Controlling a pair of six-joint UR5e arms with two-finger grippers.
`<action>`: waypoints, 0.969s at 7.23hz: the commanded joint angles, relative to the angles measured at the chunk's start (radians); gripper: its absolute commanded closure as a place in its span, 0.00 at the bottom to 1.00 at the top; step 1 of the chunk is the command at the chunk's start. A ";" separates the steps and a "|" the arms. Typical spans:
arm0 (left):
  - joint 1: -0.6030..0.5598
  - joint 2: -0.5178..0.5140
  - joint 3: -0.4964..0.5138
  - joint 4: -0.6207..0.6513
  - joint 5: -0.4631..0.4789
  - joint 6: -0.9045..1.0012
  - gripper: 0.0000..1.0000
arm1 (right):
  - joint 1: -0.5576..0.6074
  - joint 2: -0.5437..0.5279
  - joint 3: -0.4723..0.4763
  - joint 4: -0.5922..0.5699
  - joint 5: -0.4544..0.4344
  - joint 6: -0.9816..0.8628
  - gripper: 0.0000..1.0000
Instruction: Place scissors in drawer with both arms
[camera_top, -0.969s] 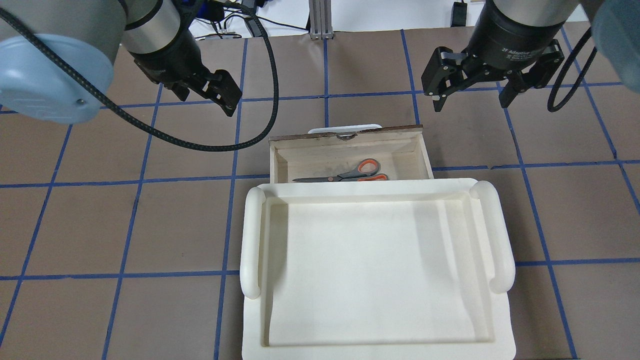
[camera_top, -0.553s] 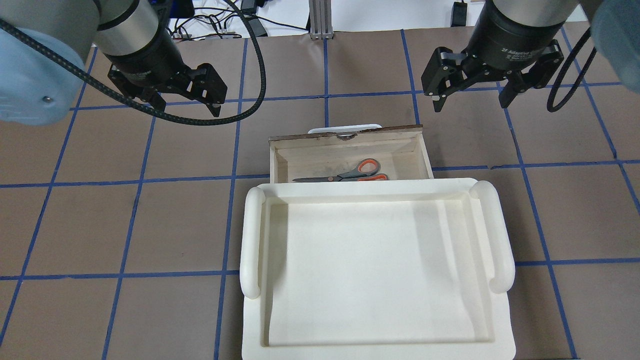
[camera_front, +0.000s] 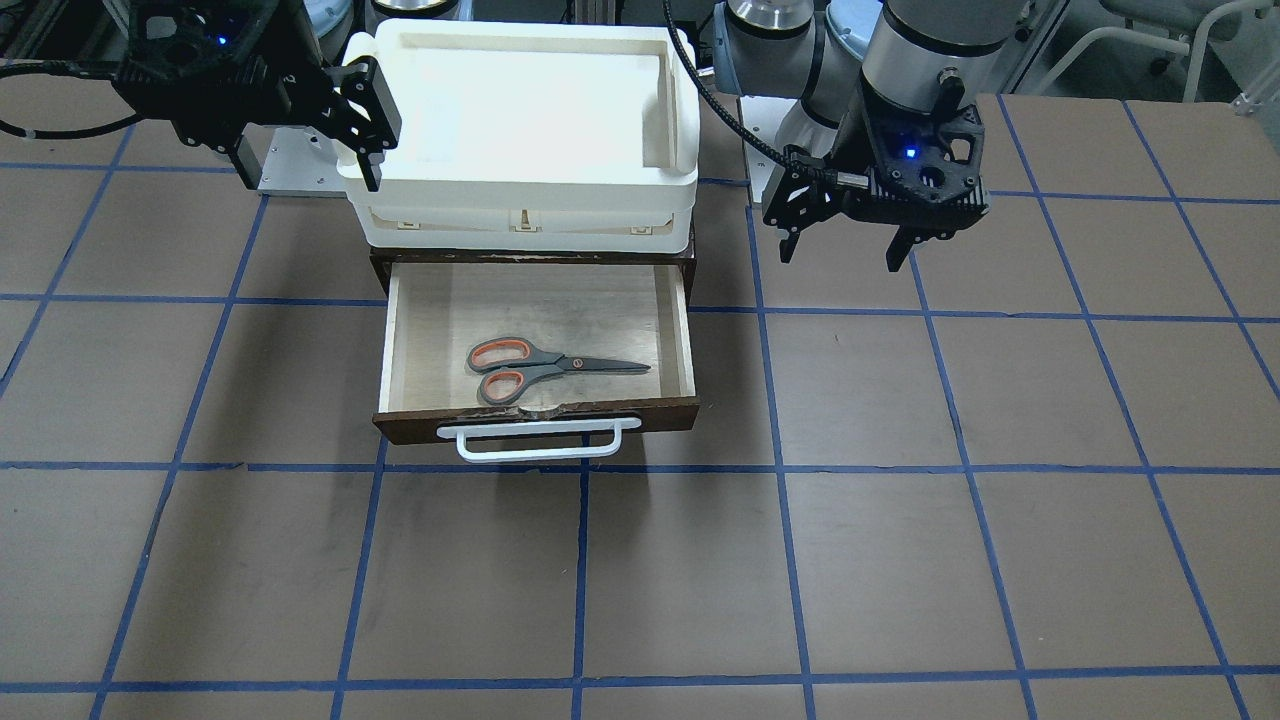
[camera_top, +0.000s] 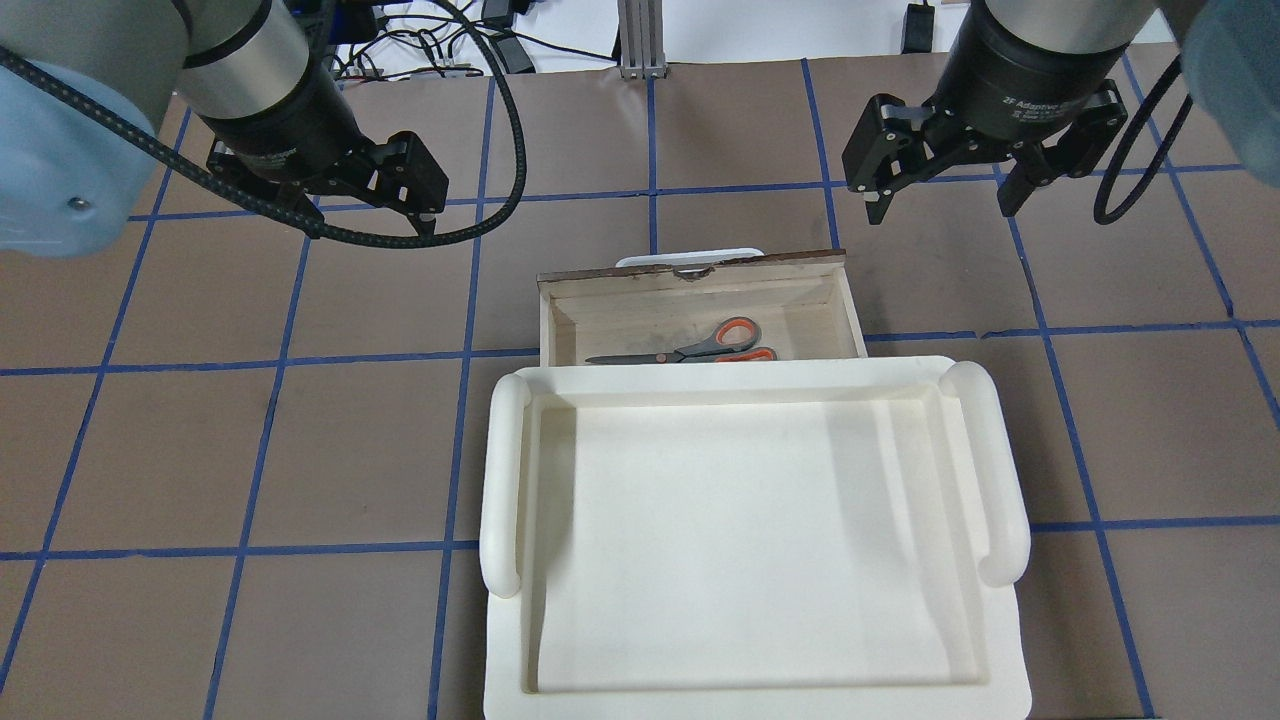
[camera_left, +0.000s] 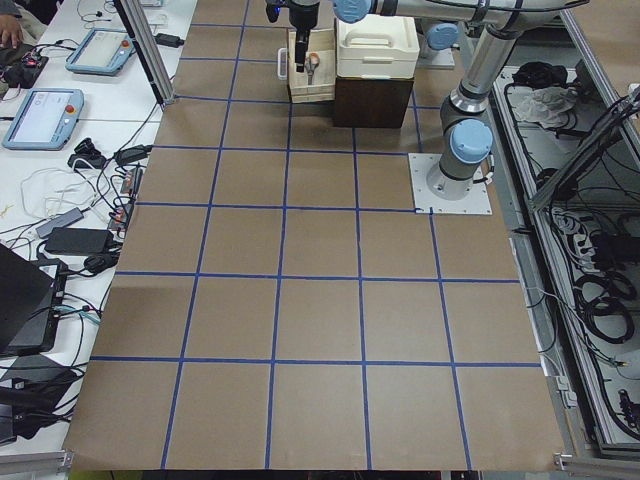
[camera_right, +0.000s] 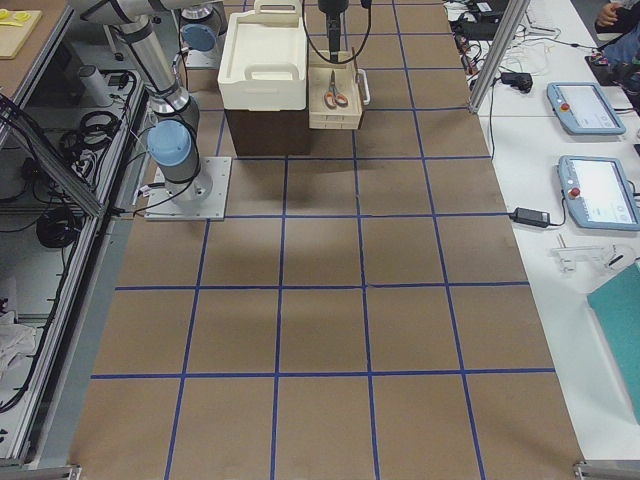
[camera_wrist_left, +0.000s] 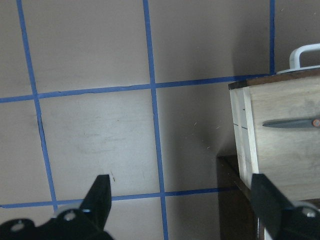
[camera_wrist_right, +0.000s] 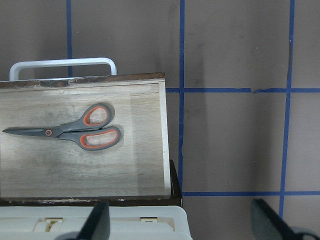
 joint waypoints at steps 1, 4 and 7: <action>-0.001 0.021 -0.009 -0.005 0.023 0.012 0.00 | 0.001 0.000 0.000 -0.001 0.000 -0.001 0.00; 0.002 0.015 -0.039 0.050 0.011 0.007 0.00 | -0.001 0.000 0.000 -0.001 -0.003 -0.003 0.00; 0.005 0.009 -0.095 0.053 0.019 -0.005 0.00 | 0.001 0.000 0.000 -0.001 0.000 -0.001 0.00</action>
